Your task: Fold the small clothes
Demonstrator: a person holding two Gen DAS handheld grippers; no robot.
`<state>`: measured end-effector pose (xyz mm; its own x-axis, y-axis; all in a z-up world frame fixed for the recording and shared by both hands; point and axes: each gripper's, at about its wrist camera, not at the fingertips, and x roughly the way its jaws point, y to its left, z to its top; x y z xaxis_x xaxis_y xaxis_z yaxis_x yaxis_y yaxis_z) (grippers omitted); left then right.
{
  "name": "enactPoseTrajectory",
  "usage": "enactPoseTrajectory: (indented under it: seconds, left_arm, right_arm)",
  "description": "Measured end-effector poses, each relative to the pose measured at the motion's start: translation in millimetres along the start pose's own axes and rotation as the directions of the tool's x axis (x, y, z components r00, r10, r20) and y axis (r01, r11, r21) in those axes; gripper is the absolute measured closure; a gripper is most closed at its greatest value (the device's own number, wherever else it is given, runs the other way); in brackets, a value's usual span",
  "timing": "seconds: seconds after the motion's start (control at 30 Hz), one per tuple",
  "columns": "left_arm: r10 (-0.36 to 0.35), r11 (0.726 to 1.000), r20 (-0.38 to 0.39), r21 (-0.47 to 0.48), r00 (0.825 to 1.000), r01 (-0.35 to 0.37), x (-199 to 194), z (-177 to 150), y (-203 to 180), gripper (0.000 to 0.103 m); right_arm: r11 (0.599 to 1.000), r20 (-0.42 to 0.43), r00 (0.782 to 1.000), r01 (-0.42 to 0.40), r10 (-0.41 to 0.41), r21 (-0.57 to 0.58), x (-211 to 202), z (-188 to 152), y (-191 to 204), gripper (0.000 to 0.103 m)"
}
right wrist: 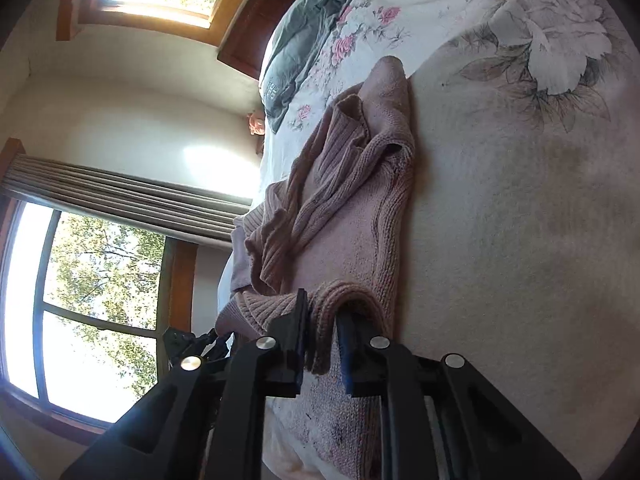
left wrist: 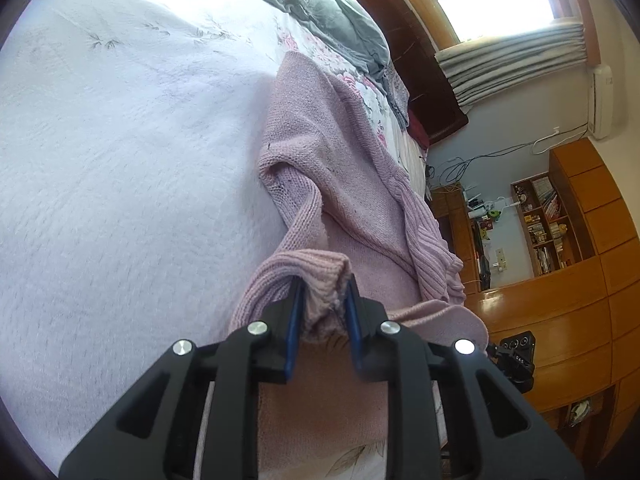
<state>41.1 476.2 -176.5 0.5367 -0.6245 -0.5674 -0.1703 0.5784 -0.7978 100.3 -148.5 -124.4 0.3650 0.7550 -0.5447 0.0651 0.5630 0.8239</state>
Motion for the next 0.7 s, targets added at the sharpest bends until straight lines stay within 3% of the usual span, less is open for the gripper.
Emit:
enactPoseTrajectory:
  seconds: [0.07,0.13,0.17,0.2,0.23,0.33,0.5,0.7]
  left_arm:
    - [-0.029,0.999,0.021,-0.039,0.999,0.029,-8.6,2.5,3.1,0.073]
    - [-0.039,0.998,0.054,-0.045,0.998,0.041,-23.1,3.8,3.4,0.060]
    - [-0.040,0.998,0.065,-0.039,0.997,0.043,-29.9,4.6,3.1,0.060]
    - [-0.036,0.999,0.070,-0.032,0.997,0.038,-35.9,4.5,2.2,0.060]
    - [-0.025,0.999,0.072,-0.017,0.997,0.026,-41.0,4.0,0.2,0.060]
    - [0.048,0.995,0.067,0.082,0.997,-0.053,-46.6,2.0,-14.8,0.056]
    - [0.150,0.960,0.035,0.236,0.988,-0.154,-23.6,5.1,-40.7,0.042]
    - [0.312,0.883,0.006,0.367,0.950,-0.292,24.0,10.2,-50.8,0.040]
  right_arm:
    - [1.000,-0.004,1.000,-0.013,0.013,0.020,-1.2,2.2,-2.0,0.085]
    - [1.000,0.015,1.000,-0.005,0.005,0.009,-8.7,1.7,-0.4,0.072]
    - [1.000,0.029,0.999,0.017,-0.017,0.001,-13.8,1.3,0.9,0.066]
    - [0.999,0.051,0.998,0.049,-0.049,-0.005,-20.5,0.3,2.6,0.052]
    - [0.996,0.076,0.994,0.085,-0.083,-0.017,-26.8,-0.2,4.6,0.049]
    - [0.988,0.108,0.986,0.133,-0.124,-0.076,-37.9,-2.7,15.1,0.049]
    - [0.969,0.107,0.979,0.190,-0.174,-0.160,-35.5,-8.0,35.8,0.048]
    - [0.941,0.089,0.969,0.246,-0.231,-0.232,-20.7,-13.3,49.6,0.047]
